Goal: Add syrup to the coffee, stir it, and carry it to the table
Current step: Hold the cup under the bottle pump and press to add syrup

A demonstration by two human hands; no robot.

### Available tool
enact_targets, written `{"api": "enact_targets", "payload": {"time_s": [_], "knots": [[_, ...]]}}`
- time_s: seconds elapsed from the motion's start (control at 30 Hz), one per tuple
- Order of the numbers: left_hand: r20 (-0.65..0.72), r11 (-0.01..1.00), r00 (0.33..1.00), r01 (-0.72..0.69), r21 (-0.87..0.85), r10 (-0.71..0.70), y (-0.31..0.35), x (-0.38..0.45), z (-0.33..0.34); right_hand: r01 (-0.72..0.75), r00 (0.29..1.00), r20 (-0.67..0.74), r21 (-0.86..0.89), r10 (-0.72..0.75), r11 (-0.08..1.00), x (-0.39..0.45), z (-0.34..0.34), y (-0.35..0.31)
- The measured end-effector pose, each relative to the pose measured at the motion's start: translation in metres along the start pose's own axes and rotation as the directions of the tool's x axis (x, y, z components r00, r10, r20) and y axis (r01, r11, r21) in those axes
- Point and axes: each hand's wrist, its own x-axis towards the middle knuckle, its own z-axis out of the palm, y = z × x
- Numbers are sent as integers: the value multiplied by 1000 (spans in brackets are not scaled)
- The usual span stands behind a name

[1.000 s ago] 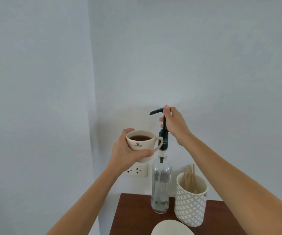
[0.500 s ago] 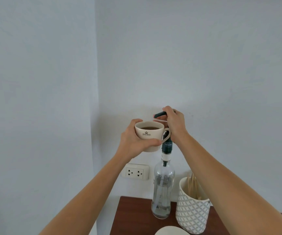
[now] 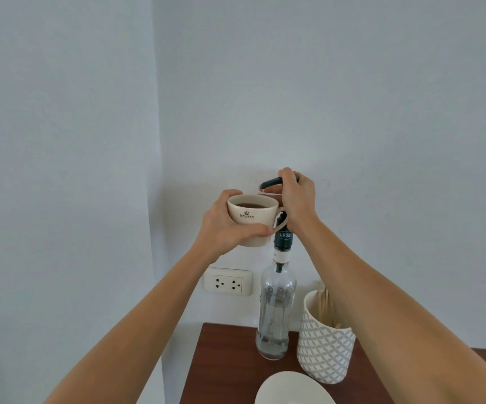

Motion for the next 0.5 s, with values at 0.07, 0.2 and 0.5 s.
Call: {"api": "enact_targets", "payload": {"time_s": [0.07, 0.2, 0.5], "knots": [[6, 1000, 1000, -1, -6, 1, 1, 0, 0, 1, 1000, -11, -6, -1, 1000, 1, 0, 0], [15, 1000, 1000, 4, -23, -3, 2, 0, 1, 9, 1000, -26, -23, -10, 1000, 1, 0, 0], [15, 999, 1000, 14, -37, -13, -1, 0, 2, 27, 999, -38, -43, -29, 999, 0, 0, 0]]}}
